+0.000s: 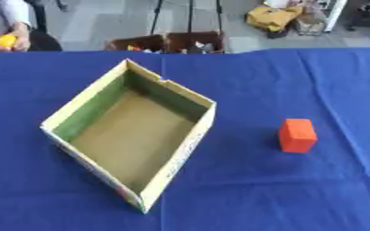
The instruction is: Pick up objects on the table and place them in the box.
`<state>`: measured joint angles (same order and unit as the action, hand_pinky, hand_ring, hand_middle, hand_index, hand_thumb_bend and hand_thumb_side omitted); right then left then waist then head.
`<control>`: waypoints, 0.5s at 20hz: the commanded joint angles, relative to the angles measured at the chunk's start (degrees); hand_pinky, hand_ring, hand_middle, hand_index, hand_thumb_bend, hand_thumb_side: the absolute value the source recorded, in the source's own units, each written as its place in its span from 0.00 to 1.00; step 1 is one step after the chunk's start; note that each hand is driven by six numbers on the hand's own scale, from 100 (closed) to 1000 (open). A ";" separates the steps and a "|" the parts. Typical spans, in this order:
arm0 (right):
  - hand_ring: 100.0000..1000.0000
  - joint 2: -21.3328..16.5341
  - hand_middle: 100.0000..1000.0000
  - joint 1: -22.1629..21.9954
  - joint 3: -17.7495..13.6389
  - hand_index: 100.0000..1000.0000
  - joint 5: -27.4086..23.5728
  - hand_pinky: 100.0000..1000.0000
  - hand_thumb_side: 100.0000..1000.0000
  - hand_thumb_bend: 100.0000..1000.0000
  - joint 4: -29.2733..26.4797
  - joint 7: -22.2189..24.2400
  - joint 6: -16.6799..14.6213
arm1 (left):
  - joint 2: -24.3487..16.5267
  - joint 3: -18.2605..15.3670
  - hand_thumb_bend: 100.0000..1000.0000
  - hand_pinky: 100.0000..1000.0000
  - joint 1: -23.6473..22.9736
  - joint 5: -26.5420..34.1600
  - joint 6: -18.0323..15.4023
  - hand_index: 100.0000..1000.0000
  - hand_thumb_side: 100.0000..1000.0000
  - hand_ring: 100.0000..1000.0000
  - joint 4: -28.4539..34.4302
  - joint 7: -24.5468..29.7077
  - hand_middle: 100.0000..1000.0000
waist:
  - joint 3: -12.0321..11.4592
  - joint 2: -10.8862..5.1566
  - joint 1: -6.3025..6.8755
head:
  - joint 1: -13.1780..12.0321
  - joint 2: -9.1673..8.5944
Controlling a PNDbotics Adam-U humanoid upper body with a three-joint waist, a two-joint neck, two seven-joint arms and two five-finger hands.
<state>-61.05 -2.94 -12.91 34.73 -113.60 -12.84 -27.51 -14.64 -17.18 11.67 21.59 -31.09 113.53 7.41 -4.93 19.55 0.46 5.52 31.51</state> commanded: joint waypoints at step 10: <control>0.82 -5.44 0.81 1.20 4.14 0.88 0.57 0.76 0.81 0.49 -0.99 17.26 1.61 | -1.15 0.08 0.00 0.50 0.34 -0.13 0.26 0.91 1.00 0.69 1.07 0.78 0.81 | -0.27 -1.74 -0.81 | 0.50 -0.58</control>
<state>-63.99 -2.06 -8.62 35.91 -113.68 3.13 -26.02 -14.64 -17.15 11.66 21.51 -30.76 113.53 7.99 -5.15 19.55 0.46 5.80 31.44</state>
